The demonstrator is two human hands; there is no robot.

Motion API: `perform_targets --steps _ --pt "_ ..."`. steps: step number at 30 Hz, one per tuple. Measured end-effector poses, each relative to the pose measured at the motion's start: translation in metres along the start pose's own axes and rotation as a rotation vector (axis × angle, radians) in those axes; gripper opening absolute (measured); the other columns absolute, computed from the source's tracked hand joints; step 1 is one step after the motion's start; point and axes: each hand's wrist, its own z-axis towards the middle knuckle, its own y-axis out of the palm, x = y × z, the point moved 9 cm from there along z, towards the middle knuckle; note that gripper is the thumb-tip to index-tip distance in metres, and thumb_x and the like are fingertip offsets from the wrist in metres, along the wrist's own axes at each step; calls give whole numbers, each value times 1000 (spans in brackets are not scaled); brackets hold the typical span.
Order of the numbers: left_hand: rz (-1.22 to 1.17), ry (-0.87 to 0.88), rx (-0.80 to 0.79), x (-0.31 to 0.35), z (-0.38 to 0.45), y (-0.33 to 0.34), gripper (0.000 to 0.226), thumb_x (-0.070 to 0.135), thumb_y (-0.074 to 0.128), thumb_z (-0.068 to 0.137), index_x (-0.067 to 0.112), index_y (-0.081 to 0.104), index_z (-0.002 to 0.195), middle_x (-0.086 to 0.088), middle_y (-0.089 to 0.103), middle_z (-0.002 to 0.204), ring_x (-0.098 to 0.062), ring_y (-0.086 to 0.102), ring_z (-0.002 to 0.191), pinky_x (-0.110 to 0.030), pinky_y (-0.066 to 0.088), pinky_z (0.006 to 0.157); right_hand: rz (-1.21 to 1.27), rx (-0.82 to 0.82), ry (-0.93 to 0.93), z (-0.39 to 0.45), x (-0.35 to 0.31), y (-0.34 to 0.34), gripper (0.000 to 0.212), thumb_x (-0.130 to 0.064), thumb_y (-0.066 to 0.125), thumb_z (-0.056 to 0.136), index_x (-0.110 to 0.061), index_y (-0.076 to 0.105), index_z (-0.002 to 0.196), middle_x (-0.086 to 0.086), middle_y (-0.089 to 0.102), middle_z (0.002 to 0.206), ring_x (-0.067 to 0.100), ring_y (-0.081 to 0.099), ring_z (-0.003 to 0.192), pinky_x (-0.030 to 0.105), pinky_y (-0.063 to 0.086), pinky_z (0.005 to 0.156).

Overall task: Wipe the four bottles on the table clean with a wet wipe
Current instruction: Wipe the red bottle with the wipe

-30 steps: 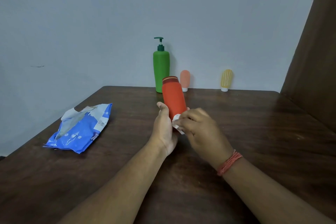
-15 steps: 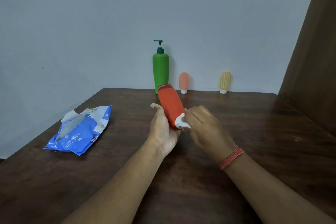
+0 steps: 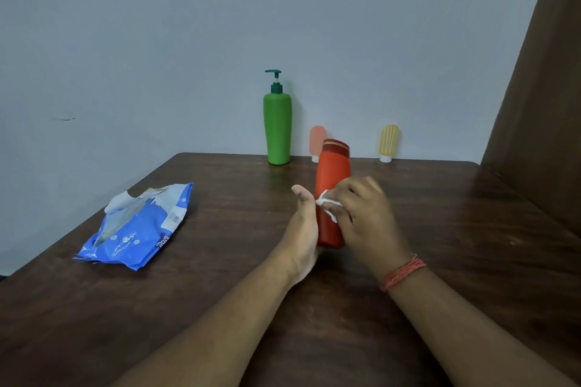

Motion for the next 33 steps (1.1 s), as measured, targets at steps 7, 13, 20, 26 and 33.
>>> perform_targets --steps 7,13,20,26,33 --pt "-101 27 32 10 9 -18 103 82 8 88 -3 57 123 -12 63 81 -21 64 68 -31 52 64 17 -248 -269 -13 -28 16 26 -24 51 95 -17 75 97 -1 62 93 21 54 89 32 49 76" --pt "-2 49 -60 11 -6 3 81 72 5 93 21 66 105 -6 76 91 -19 73 87 -46 52 91 -77 -19 -64 -2 0 -4 33 -25 46 96 -10 75 103 2 64 91 23 56 86 38 52 73" --pt "400 87 -226 -4 -7 20 93 87 13 76 19 39 135 -18 70 99 -29 70 85 -45 59 77 -245 109 209 1 52 -21 31 -12 58 93 -20 67 122 4 61 113 27 49 104 48 50 85" --pt "473 142 -170 2 -2 8 83 77 5 83 26 41 138 -12 71 104 -31 73 89 -43 62 76 -304 -35 -100 -2 18 -4 37 -16 48 87 -22 70 116 3 64 111 27 54 104 43 45 83" --pt "144 138 -108 6 0 5 83 84 16 82 22 56 120 -16 72 91 -26 67 73 -36 54 62 -82 -25 89 -5 23 -8 39 -21 41 95 -8 68 119 6 63 114 14 54 103 18 49 86"
